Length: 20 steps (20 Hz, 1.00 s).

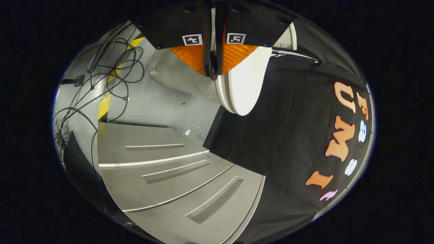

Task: Open the toilet lid.

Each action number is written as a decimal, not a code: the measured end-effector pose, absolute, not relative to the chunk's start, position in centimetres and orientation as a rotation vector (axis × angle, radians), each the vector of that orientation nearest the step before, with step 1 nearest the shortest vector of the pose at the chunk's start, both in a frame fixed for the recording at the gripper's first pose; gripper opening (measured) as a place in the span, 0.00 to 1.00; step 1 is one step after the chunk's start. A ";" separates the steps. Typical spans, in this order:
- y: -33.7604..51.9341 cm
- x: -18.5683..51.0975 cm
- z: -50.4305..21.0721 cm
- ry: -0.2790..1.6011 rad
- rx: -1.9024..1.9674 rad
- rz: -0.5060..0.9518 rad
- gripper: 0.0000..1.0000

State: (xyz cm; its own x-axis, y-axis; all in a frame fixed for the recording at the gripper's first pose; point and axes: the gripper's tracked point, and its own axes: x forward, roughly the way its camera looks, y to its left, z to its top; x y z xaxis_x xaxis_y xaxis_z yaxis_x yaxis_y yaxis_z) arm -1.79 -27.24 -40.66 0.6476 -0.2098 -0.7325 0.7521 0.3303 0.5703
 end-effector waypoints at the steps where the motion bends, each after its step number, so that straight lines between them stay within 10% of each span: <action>1: -27.4 -1.5 -40.8 0.604 1.004 -0.682 0.08; 20: -5.5 10.9 -11.9 0.292 0.616 -0.370 0.07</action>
State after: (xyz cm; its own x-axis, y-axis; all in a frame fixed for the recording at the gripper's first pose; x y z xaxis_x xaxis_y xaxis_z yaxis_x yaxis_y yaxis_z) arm 10.95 -5.53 -11.92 0.8945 -0.2484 -0.3717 0.4194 0.7544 0.5050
